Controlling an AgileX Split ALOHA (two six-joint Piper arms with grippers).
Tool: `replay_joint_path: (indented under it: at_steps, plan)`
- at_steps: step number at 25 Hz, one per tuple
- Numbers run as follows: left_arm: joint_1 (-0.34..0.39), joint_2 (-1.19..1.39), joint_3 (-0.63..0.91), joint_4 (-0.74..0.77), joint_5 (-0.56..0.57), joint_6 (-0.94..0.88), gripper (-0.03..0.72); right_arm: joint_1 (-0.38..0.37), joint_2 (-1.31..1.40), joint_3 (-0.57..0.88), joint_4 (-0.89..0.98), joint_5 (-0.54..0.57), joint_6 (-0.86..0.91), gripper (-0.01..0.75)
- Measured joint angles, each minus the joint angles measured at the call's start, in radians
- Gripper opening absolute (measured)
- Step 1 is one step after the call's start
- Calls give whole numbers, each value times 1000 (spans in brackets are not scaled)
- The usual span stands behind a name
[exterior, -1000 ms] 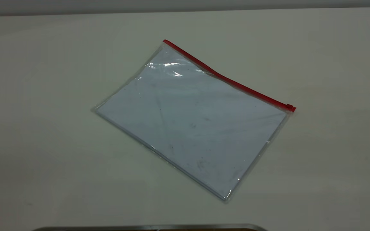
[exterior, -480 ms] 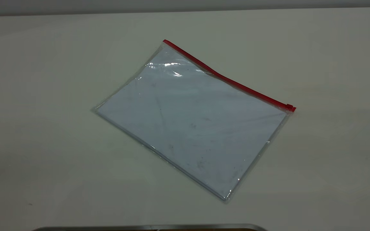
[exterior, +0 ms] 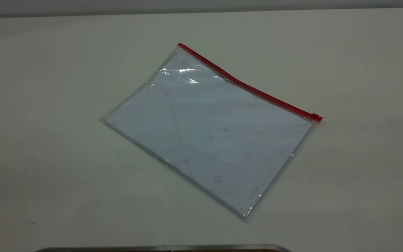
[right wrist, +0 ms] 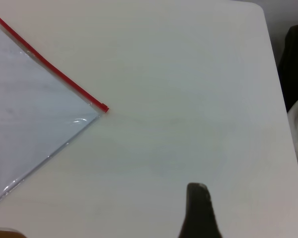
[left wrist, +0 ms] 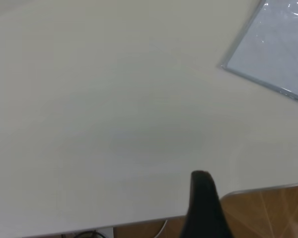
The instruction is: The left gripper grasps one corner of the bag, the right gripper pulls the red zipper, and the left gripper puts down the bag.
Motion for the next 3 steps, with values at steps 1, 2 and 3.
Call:
replay_joint_path:
  at_steps: [1,2,3]
  plan:
    - [0,0,0,0,0,0,590,0,0,0,0,0,0,576]
    - [0,0,0,0,0,0,590,0,0,0,0,0,0,576]
    - [0,0,0,0,0,0,590,0,0,0,0,0,0,576]
